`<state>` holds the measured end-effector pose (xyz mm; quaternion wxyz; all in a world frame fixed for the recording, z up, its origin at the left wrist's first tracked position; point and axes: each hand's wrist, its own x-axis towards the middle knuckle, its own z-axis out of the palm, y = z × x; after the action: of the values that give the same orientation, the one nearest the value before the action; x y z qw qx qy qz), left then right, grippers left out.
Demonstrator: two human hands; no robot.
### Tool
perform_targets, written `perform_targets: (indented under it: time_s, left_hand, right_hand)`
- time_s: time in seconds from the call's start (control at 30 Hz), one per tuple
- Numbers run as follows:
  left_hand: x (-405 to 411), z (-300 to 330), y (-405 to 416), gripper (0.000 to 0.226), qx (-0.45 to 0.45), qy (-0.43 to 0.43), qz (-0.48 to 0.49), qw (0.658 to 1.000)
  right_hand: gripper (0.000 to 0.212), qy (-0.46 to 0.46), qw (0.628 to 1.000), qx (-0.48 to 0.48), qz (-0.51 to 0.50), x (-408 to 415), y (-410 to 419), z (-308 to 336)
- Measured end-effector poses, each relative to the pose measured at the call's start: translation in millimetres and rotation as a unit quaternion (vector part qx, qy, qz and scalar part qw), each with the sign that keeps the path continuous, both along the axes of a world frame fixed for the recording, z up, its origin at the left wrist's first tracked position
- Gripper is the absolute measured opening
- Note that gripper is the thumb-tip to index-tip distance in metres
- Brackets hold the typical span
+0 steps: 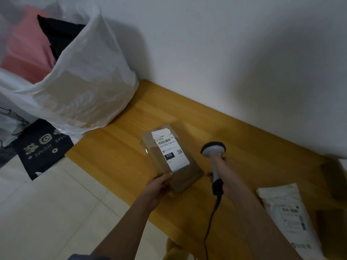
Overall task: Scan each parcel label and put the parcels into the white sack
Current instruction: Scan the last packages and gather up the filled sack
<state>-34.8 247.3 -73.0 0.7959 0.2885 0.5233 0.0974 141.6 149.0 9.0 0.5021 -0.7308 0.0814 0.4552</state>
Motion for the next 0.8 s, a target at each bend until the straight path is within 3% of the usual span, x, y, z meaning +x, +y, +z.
perform_targets:
  time_s: [0.27,0.47,0.8]
  left_hand:
    - [-4,13,39,0.070,0.066,0.012,-0.033,0.997]
    - [1,29,40,0.048,0.084,-0.022,-0.030,0.996]
    - [-2,58,11,0.034,0.114,-0.026,-0.022,0.993]
  right_hand:
    - [0.027,-0.064,0.981,0.128,0.128,-5,7,111]
    - [0.031,-0.092,0.965,0.198,0.149,-17,-2,167]
    - [0.034,-0.145,0.948,0.237,0.153,-31,-50,213]
